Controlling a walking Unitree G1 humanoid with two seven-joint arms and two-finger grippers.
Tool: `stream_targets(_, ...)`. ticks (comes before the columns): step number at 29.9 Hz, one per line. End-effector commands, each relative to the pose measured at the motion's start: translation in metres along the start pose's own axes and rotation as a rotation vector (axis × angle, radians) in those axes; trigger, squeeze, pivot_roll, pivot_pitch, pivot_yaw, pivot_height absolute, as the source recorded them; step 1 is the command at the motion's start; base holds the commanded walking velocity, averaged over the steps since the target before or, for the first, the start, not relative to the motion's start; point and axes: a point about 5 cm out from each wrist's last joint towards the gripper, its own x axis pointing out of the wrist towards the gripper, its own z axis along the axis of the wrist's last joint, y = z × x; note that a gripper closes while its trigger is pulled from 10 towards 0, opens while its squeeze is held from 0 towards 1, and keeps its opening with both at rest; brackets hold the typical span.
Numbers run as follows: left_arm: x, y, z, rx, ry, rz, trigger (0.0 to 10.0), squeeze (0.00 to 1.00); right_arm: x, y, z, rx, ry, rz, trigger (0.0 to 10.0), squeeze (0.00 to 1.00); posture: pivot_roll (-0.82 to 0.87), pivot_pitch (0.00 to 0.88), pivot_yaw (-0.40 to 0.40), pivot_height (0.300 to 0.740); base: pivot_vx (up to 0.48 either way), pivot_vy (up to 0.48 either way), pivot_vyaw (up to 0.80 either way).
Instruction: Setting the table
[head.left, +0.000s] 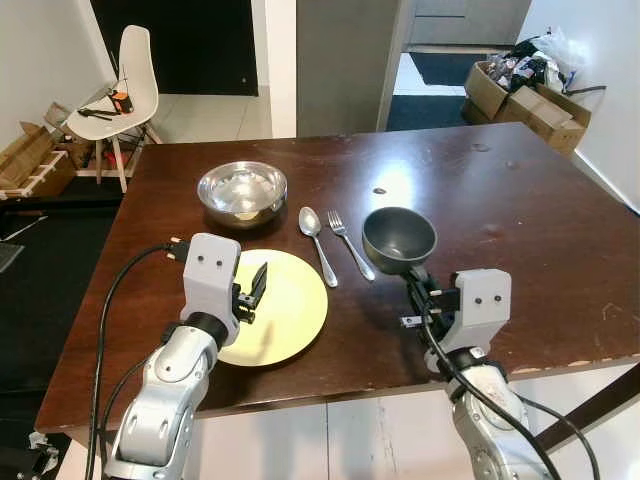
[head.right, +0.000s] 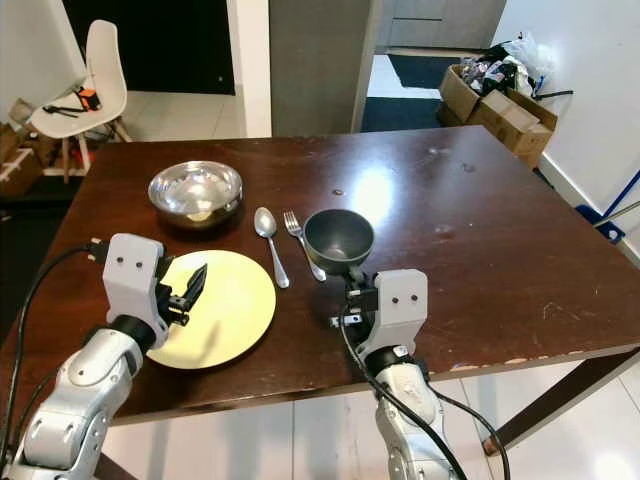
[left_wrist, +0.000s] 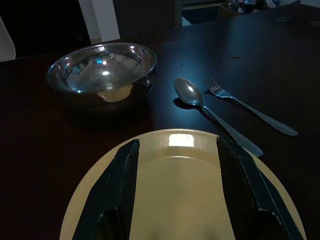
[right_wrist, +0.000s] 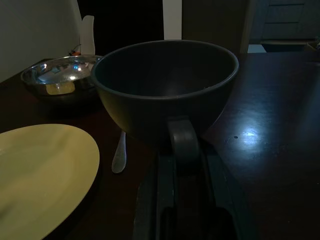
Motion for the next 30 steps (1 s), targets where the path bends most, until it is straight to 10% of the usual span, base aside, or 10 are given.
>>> stream_targets(1,0.0003,-0.0017,-0.0029,0.001,0.010,-0.006,10.0,0.00,0.0007,0.0021,-0.0010,0.004,-0.005,0.004,10.0,0.00,-0.06,0.000,0.063,0.740,0.000,0.000,0.00)
stream_targets(21,0.0005,-0.0018,-0.0028,0.000,0.010,-0.005,10.0,0.00,0.0010,0.0022,-0.0009,0.006,-0.005,0.004,10.0,0.00,-0.06,0.000,0.061,0.740,0.000,0.000,0.00)
stream_targets(30,0.0011,-0.0020,-0.0023,-0.001,0.008,-0.007,10.0,0.00,0.0017,0.0027,-0.0010,0.017,-0.003,0.005,10.0,0.00,-0.06,0.000,0.062,0.740,0.000,0.000,-0.80)
